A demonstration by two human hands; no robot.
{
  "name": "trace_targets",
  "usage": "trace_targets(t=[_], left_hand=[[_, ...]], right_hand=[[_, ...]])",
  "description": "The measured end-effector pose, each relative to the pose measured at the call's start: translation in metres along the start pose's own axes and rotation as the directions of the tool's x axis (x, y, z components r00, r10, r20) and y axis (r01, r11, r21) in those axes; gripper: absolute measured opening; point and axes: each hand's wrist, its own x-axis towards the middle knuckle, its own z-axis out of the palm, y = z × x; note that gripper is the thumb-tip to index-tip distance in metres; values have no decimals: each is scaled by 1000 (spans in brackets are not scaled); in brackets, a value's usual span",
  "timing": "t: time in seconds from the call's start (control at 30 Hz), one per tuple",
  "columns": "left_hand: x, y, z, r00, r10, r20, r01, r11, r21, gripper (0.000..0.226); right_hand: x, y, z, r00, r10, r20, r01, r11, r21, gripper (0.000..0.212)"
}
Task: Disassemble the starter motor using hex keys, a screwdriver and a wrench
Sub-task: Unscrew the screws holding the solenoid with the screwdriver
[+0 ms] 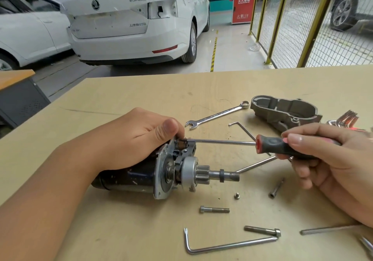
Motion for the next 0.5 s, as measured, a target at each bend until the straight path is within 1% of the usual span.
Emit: trace_targets(t=[0.07, 0.1, 0.17, 0.2, 0.3, 0.33, 0.43, 0.5], left_hand=[[-1, 3, 1, 999, -52, -15, 51, 997, -55, 113], [-1, 4, 2, 998, -64, -23, 62, 996, -68, 120], [-1, 7, 3, 997, -65, -36, 63, 996, -68, 128], [-1, 8, 3, 997, -64, -41, 61, 996, -70, 129], [-1, 7, 3, 997, -57, -59, 52, 996, -76, 129], [0, 6, 5, 997, -52, -64, 47, 996, -76, 129], [2, 0, 5, 996, -50, -68, 44, 995, -87, 121], [3, -5, 4, 998, -24, -62, 20, 998, -64, 104]], right_hand=[[0, -2, 1, 1000, 21, -8, -21, 999, 30, 71], [0, -2, 1, 1000, 29, -8, -29, 999, 30, 64], [0, -3, 3, 999, 42, -2, -42, 999, 33, 48], [0, -3, 3, 999, 43, -3, -43, 999, 33, 48], [0, -3, 5, 999, 32, -3, -32, 999, 13, 69], [0, -3, 5, 1000, 31, -3, -31, 999, 12, 73], [1, -2, 5, 1000, 21, -10, -20, 1000, 19, 75], [0, -2, 5, 1000, 14, -11, -14, 999, 31, 75]])
